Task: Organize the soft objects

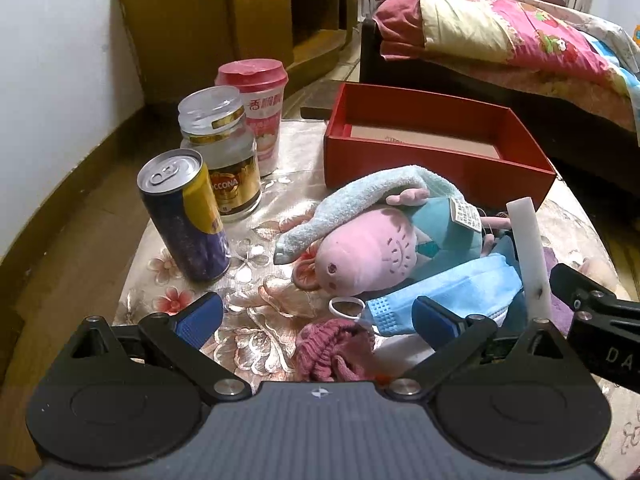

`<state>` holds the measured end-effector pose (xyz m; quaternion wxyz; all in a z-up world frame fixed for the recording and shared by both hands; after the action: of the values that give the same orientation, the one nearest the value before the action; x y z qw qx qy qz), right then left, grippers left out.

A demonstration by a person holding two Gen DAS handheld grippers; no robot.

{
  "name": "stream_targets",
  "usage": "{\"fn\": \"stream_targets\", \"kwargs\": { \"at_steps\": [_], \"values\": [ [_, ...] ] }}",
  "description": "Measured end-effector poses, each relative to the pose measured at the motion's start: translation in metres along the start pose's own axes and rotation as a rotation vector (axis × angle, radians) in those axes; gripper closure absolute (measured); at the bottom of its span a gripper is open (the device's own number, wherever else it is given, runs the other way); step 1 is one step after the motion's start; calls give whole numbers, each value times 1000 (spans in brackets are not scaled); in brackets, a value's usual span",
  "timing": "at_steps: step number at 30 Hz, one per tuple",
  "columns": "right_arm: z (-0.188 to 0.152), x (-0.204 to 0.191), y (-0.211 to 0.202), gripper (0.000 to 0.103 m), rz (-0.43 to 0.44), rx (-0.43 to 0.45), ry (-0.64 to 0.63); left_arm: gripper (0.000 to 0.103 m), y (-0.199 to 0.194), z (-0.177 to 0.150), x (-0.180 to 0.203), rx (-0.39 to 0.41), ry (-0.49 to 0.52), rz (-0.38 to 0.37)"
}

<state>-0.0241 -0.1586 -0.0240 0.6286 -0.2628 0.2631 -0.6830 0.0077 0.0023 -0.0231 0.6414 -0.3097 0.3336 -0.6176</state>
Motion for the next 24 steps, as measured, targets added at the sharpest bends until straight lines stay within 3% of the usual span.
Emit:
{"fn": "stream_targets", "kwargs": {
  "at_steps": [24],
  "values": [
    [0,1,0,19,5,-4,7,7,-1,0,0,4,0,2]
  ]
}}
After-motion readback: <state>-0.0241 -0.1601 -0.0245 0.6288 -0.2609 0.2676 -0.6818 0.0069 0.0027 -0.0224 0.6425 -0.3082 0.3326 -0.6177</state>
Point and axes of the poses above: each gripper's, at about its wrist camera, not at the fingertips, and y roughly the way its jaws point, x to its right, z to its top, the point moved 3 cm from there along y, roughly the way its jaws point, and after that the axes turned 3 degrees about -x, right-handed, at the moved point
